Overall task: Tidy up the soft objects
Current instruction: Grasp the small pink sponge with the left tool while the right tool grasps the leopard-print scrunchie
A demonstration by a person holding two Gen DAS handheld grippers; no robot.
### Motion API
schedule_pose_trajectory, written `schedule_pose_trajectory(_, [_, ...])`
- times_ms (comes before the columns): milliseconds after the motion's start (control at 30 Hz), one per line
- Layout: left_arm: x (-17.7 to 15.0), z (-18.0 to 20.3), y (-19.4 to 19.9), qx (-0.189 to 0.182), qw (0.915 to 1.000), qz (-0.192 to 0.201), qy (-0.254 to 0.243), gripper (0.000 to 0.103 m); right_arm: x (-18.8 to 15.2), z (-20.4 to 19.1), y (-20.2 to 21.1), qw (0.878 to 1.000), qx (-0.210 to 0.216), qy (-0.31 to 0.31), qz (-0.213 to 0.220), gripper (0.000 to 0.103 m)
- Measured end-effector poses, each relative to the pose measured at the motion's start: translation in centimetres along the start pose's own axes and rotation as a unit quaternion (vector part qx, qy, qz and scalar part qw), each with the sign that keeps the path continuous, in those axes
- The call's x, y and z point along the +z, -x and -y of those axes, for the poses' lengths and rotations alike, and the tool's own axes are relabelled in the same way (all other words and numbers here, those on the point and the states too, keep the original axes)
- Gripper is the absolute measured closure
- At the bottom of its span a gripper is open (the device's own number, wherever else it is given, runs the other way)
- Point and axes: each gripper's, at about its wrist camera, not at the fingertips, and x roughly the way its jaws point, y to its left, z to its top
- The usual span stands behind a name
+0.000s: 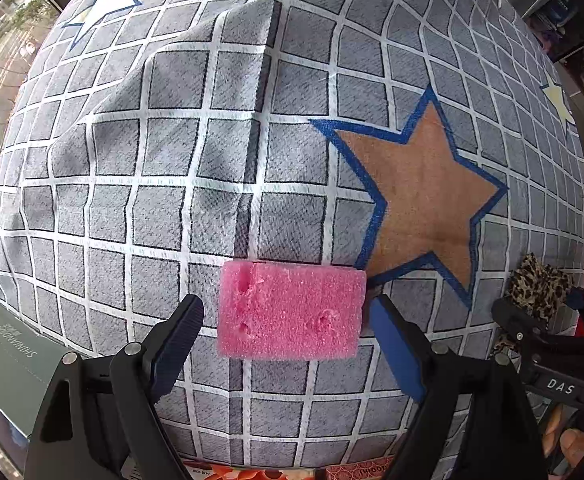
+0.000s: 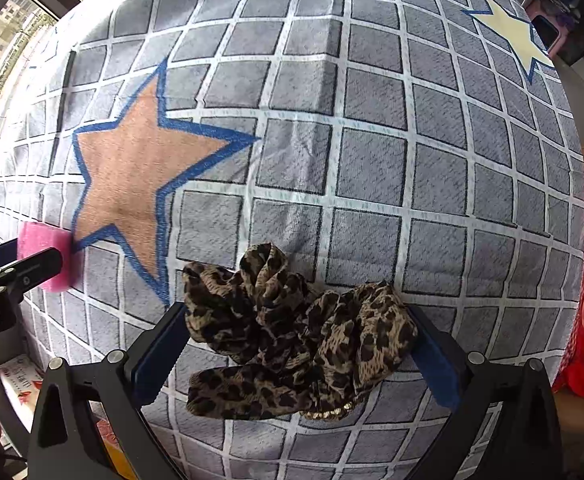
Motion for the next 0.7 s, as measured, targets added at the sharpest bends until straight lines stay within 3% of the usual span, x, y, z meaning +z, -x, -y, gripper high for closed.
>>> schedule_pose_trajectory(267, [-0.5,0.1,-1.7,0.018,0.9998,-0.005,-0.004,0.014,-0.2,-1.3,-0.6,1.000,-0.028,0.003,0.005,0.000])
schedule_pose_trajectory(300, [-0.4,0.5,-1.9,0.021,0.9998,-0.005,-0.003,0.011,-0.1,-1.0,-0.8,1.000,-0.028,0.003,0.006,0.000])
schedule_pose_trajectory(333, [-0.4,1.2,-2.4,0.027,0.9996,-0.013,0.001,0.000,-0.3,-0.9,-0.6,1.000,-0.028,0.002,0.008,0.000])
schedule_pose_trajectory(400, [-0.1,0.7,-3.0,0.016,0.9993,-0.023,0.025,0.000,-0.1,-1.1,-1.0,1.000,-0.028,0.002,0.014,0.000])
schedule_pose_trajectory(633, [0.9,0.7,-3.5,0.018,0.9988,-0.040,0.023,0.000,-0.4,-0.2,0.0,1.000,-0.029,0.003,0.007,0.000])
schedule_pose_trajectory(700, [1.4,0.3,-3.7,0.019,0.9985,-0.044,0.026,0.000,-0.4,-0.3,0.4,0.999,-0.029,0.009,0.012,0.009])
